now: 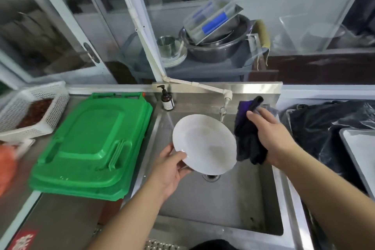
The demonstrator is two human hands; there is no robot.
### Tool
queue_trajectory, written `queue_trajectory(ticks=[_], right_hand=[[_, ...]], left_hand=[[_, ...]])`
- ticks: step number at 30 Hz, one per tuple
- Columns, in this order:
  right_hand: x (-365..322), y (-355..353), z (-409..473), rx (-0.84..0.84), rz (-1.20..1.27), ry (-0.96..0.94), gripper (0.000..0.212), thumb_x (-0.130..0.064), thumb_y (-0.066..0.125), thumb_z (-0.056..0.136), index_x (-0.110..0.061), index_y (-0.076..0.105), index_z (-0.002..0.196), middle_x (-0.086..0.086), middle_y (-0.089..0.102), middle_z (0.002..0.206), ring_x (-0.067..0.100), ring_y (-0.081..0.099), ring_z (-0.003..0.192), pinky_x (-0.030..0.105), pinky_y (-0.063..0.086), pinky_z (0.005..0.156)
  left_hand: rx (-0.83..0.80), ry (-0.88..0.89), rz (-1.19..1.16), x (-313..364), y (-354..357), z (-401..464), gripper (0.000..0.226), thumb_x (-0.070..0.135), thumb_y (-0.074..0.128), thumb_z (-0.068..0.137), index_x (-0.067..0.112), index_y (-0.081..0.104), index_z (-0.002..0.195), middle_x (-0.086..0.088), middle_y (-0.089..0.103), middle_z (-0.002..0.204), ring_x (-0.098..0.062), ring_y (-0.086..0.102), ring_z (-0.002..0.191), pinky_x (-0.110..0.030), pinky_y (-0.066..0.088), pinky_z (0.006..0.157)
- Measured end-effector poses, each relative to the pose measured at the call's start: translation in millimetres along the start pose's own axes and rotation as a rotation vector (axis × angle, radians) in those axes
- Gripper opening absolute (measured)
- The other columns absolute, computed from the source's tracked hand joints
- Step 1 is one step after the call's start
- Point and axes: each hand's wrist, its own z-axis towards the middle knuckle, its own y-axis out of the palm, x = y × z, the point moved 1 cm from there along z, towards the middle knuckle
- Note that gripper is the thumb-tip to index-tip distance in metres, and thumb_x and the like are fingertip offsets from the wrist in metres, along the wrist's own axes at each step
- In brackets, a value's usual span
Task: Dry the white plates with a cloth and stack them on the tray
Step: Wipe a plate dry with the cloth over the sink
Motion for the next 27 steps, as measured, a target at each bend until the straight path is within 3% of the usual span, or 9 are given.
queue_trajectory(ticks=[2, 4, 8, 10, 13, 17, 21, 23, 27], right_hand=[[-16.6, 2.5, -0.5, -0.016, -0.388, -0.299, 0.008, -0.035, 0.059, 0.103, -0.036, 0.065, 0.109, -0.010, 0.071, 0.100, 0.017, 0.068, 0.096, 0.039, 0.055, 0.087], [-25.1, 5.0, 3.8, -0.041, -0.734, -0.558, 0.017, -0.033, 0.059, 0.103, -0.029, 0.059, 0.119, -0.007, 0.068, 0.103, 0.020, 0.063, 0.093, 0.039, 0.051, 0.080], [-30.5, 9.2, 10.0, -0.067, -1.071, -0.735, 0.044, -0.033, 0.062, 0.101, -0.029, 0.049, 0.143, 0.000, 0.060, 0.126, 0.032, 0.056, 0.109, 0.042, 0.048, 0.083], [-38.5, 11.5, 8.2, -0.021, -1.057, -0.745, 0.046, -0.032, 0.062, 0.100, -0.029, 0.049, 0.144, 0.003, 0.060, 0.127, 0.034, 0.056, 0.109, 0.045, 0.050, 0.082], [-46.6, 18.6, 4.1, 0.065, -0.983, -0.694, 0.046, -0.031, 0.062, 0.099, -0.030, 0.049, 0.144, 0.002, 0.058, 0.116, 0.031, 0.057, 0.100, 0.044, 0.051, 0.081], [-35.0, 40.1, -19.6, 0.031, -0.867, -0.643, 0.037, -0.033, 0.063, 0.097, -0.034, 0.051, 0.132, -0.004, 0.061, 0.108, 0.022, 0.057, 0.090, 0.039, 0.047, 0.077], [-27.9, 68.0, -46.9, -0.113, -0.827, -0.788, 0.032, -0.031, 0.067, 0.093, -0.038, 0.052, 0.121, -0.016, 0.058, 0.102, 0.005, 0.056, 0.094, 0.018, 0.045, 0.076], [-35.0, 78.1, -48.0, -0.101, -0.814, -0.837, 0.033, -0.031, 0.067, 0.093, -0.036, 0.054, 0.123, -0.018, 0.056, 0.102, 0.001, 0.054, 0.094, 0.013, 0.043, 0.076], [-65.5, 87.5, -38.9, 0.006, -0.783, -0.941, 0.031, -0.023, 0.071, 0.091, -0.024, 0.059, 0.120, -0.012, 0.055, 0.096, 0.005, 0.049, 0.086, 0.010, 0.039, 0.076]], left_hand=[[-0.031, 0.041, -0.004, 8.7, 7.1, -6.5, 0.044, -0.010, 0.054, 0.096, 0.012, 0.062, 0.133, -0.015, 0.073, 0.124, -0.031, 0.072, 0.099, -0.046, 0.064, 0.077], [-0.076, 0.089, -0.004, 18.0, 14.1, -12.8, 0.044, -0.012, 0.052, 0.095, 0.013, 0.064, 0.129, -0.013, 0.074, 0.121, -0.030, 0.072, 0.096, -0.047, 0.062, 0.074], [-0.168, 0.229, 0.060, 40.0, 31.4, -24.8, 0.046, -0.015, 0.054, 0.092, 0.016, 0.068, 0.123, -0.008, 0.077, 0.109, -0.025, 0.073, 0.090, -0.050, 0.060, 0.079], [-0.193, 0.302, 0.093, 52.0, 39.2, -29.6, 0.048, -0.012, 0.062, 0.086, 0.018, 0.069, 0.123, -0.005, 0.077, 0.109, -0.023, 0.072, 0.093, -0.042, 0.061, 0.071], [-0.214, 0.380, 0.109, 71.2, 46.0, -34.1, 0.055, 0.000, 0.063, 0.072, 0.021, 0.071, 0.122, -0.006, 0.076, 0.111, -0.020, 0.069, 0.095, -0.039, 0.060, 0.072], [-0.252, 0.466, 0.152, 96.6, 48.1, -31.0, 0.056, -0.014, 0.061, 0.083, 0.023, 0.071, 0.123, -0.004, 0.077, 0.105, -0.017, 0.072, 0.091, -0.042, 0.062, 0.077], [-0.279, 0.465, 0.227, 107.5, 40.4, -26.3, 0.059, -0.012, 0.060, 0.084, 0.032, 0.074, 0.121, 0.000, 0.078, 0.109, -0.020, 0.073, 0.092, -0.049, 0.061, 0.083], [-0.301, 0.463, 0.276, 108.5, 35.3, -26.4, 0.059, -0.006, 0.062, 0.083, 0.035, 0.072, 0.124, 0.001, 0.077, 0.114, -0.018, 0.072, 0.095, -0.053, 0.060, 0.088], [-0.368, 0.471, 0.330, 107.9, 31.7, -30.8, 0.062, -0.014, 0.055, 0.089, 0.032, 0.070, 0.129, 0.000, 0.077, 0.117, -0.022, 0.073, 0.103, -0.047, 0.063, 0.086]])
